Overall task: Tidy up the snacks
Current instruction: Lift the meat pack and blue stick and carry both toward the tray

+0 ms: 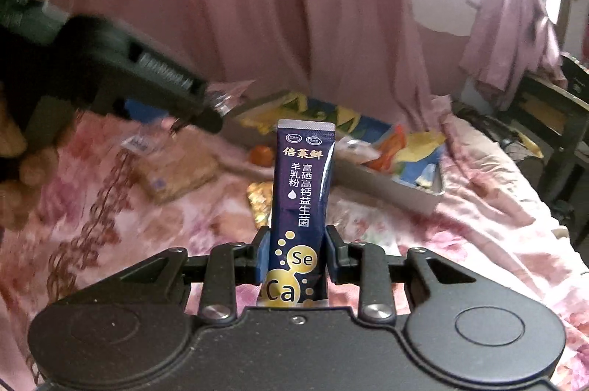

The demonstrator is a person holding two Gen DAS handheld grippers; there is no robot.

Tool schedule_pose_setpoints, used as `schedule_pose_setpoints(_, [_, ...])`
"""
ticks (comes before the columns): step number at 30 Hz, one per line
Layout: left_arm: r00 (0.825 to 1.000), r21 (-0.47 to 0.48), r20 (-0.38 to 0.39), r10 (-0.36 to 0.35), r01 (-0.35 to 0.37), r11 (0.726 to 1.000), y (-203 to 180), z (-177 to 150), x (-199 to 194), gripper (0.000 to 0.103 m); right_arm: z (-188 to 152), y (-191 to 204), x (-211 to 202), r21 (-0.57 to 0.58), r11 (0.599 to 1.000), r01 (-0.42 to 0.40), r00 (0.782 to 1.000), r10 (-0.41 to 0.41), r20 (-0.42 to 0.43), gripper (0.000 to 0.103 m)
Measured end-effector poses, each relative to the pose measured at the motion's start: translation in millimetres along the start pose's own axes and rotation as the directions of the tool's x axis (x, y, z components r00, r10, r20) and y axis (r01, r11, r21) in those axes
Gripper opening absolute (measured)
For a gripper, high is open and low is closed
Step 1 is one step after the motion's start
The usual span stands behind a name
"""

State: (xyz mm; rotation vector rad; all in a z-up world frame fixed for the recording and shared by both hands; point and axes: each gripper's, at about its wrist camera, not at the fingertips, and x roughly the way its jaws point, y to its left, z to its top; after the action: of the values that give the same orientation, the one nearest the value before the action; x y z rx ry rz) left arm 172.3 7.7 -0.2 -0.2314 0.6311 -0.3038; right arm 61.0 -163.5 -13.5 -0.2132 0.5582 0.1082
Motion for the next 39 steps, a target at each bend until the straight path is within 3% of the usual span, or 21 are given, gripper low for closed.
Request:
schedule_pose_setpoints(5, [0.999,0.063,0.053,0.007,-0.011,0.998,-4.2,5.2,10.5,0.049,18.1,-26.0,0.2,-0.002,0.999,0.039,0.999,-0.039,0.033,0.032])
schedule_pose_setpoints(10, [0.995,0.089,0.093,-0.041,0.032,0.996,-9.7,15.7,24.4,0.049,37.2,-52.5,13.7,-0.044,0.995,0.091,0.993,-0.088,0.08,0.032])
schedule_pose_setpoints(16, [0.991,0.105,0.108,-0.079,0.068,0.992,-21.9,33.8,61.6,0.049,52.0,-94.7,41.9,0.021,0.987,0.157,0.979,-0.158,0.126,0.032])
schedule_pose_setpoints(25, [0.986,0.038,0.113,-0.124,0.121,0.992,-26.9,71.5,127.8,0.049,65.4,-139.7,104.0,0.144,0.965,0.219,0.966,-0.236,0.11,0.032])
schedule_pose_setpoints(34, [0.991,0.006,0.042,-0.126,0.126,0.992,-13.9,80.9,174.6,0.049,71.1,-154.2,167.3,0.206,0.957,0.202,0.976,-0.214,0.034,0.032])
schedule_pose_setpoints(39, [0.991,-0.005,0.007,-0.135,0.135,0.991,-12.7,84.8,193.6,0.049,69.4,-151.6,184.1,0.184,0.959,0.215,0.976,-0.22,0.006,0.032])
